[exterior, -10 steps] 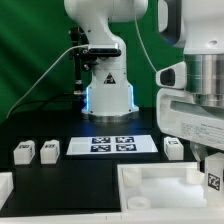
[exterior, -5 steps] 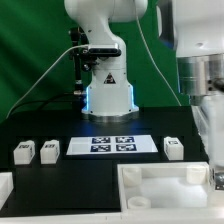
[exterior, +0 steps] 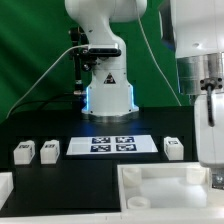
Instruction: Assemble one leg
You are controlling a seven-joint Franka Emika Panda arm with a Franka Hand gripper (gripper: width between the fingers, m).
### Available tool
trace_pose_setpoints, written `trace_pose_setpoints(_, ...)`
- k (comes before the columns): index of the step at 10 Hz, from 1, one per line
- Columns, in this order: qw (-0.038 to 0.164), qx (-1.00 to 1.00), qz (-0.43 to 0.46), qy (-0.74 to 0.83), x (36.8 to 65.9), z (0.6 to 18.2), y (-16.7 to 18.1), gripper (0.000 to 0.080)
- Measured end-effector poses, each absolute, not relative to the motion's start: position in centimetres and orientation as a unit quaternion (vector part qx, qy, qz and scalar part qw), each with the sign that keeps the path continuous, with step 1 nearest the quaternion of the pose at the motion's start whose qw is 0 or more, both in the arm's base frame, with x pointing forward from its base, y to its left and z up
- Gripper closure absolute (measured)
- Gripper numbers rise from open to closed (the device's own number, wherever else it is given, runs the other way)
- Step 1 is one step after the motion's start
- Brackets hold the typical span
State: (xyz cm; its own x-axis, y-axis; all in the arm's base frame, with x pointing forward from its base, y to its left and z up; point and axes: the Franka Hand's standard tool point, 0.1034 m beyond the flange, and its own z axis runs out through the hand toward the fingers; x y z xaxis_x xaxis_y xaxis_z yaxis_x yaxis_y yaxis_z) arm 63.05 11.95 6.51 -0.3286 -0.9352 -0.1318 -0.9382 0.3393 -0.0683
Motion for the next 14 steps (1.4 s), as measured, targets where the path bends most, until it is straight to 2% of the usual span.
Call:
trace_pose_setpoints(1,0.074,-0.577,0.010,0.814,63.02,6.48,12.06,0.0210)
trace_pose_setpoints(2,0.074,-0.646,0.004,0.760,62.93,6.45,12.42,0.0210)
trace_pose_setpoints(3,0.074,-0.726,-0.003,0.683,62.82,6.37,12.63,0.0161)
trace_pose_setpoints(8,0.067,-0.887,-0.022,0.456,62.81,6.30,12.48,0.0150)
trace_pose_setpoints(9,0.042,-0.942,-0.023,0.331,62.85,6.30,12.25,0.0150)
trace_pose_setpoints(10,0.031,-0.967,-0.030,0.253,63.43,6.45,12.09,0.0150)
trace_pose_setpoints(11,0.032,-0.964,-0.031,0.262,63.36,6.38,12.03,0.0150)
trace_pose_setpoints(13,0.032,-0.957,-0.030,0.286,63.34,6.34,12.02,0.0177)
trace_pose_setpoints(14,0.034,-0.947,-0.028,0.318,63.33,6.34,12.07,0.0354)
